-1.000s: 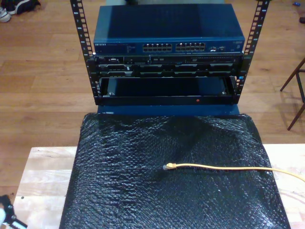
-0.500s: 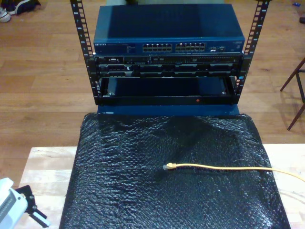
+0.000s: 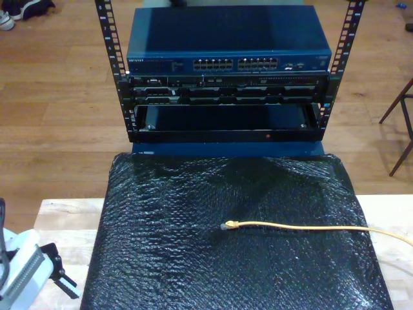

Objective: Grab the cable and plug it in

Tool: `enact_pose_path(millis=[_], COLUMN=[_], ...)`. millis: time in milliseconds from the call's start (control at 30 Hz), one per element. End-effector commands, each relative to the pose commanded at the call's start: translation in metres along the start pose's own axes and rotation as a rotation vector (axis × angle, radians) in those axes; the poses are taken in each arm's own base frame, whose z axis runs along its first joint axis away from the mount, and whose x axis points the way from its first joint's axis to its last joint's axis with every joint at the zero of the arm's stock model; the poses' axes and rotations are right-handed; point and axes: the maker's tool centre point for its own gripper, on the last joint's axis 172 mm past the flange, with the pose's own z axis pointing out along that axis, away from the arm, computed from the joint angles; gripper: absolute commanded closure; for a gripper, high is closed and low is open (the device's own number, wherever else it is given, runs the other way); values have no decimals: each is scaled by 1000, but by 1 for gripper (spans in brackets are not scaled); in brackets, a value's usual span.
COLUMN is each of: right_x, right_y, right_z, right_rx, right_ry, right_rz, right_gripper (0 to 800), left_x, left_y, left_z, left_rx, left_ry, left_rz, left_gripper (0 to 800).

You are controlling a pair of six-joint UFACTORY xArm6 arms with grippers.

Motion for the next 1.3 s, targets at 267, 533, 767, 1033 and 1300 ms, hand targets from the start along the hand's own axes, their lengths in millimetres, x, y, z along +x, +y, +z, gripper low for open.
enact_pose_path(millis=[267, 533, 767, 1033, 1300], right_x=[38, 71, 89, 103, 128], right_y=[-3, -8, -14, -16, -13], right_z=[31, 53, 79, 117, 158], right_rx=[10, 13, 7, 8, 50], right_ry=[-109, -120, -226, -365, -410], right_rz=[-51, -84, -146, -220, -266], right_gripper=[1, 1, 2, 2, 3], left_x=[9, 19, 22, 26, 27], left_y=[-7, -13, -22, -29, -40], left_z=[5, 7, 6, 9, 11], left_rx=[-9, -2, 29, 31, 40], left_ry=[0, 17, 30, 17, -19], left_rz=[-10, -22, -29, -45, -74], left_gripper=[0, 0, 0, 0, 0])
